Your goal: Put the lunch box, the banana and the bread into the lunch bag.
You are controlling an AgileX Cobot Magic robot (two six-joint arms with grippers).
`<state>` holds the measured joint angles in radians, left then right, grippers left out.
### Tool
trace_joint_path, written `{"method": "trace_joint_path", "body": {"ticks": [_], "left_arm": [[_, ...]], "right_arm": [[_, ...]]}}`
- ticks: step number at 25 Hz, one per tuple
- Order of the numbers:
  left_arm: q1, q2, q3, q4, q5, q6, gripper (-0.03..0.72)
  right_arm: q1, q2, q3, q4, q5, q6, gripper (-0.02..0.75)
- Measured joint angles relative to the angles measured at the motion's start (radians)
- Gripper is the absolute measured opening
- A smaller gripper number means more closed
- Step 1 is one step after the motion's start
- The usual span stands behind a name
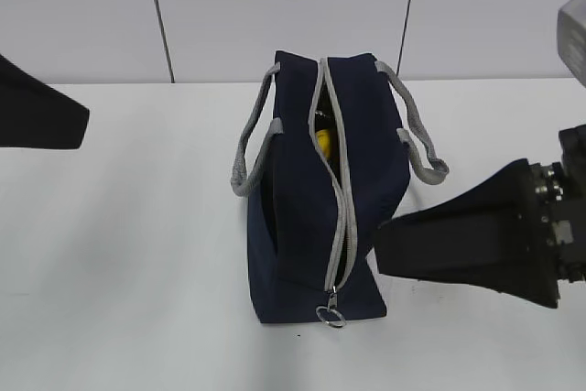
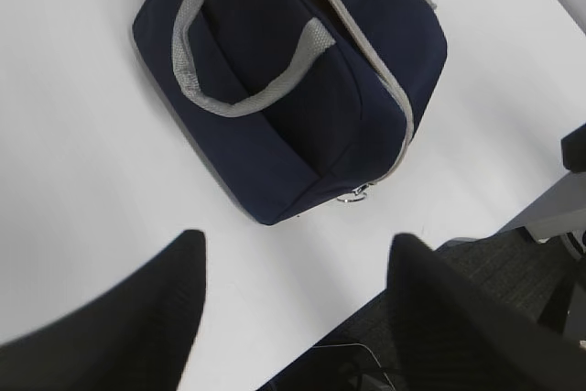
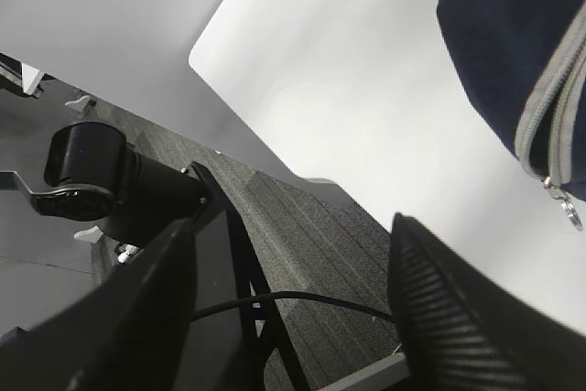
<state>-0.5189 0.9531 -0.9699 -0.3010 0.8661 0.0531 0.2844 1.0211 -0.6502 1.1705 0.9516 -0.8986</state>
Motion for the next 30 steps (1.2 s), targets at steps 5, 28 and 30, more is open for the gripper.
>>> {"method": "trace_joint_path", "body": {"ticks": [5, 28, 30], "left_arm": [[0.000, 0.021, 0.003, 0.004, -0.029, 0.007, 0.434], [0.000, 0.131, 0.003, 0.024, -0.121, 0.012, 0.434], [0.000, 0.131, 0.003, 0.024, -0.122, 0.012, 0.434]], "right_arm": [[0.000, 0.030, 0.002, -0.056, -0.056, -0.102, 0.486], [0.000, 0.585, 0.075, 0.216, -0.173, -1.115, 0.433], [0.000, 0.611, 0.075, 0.250, -0.172, -1.149, 0.427]]}}
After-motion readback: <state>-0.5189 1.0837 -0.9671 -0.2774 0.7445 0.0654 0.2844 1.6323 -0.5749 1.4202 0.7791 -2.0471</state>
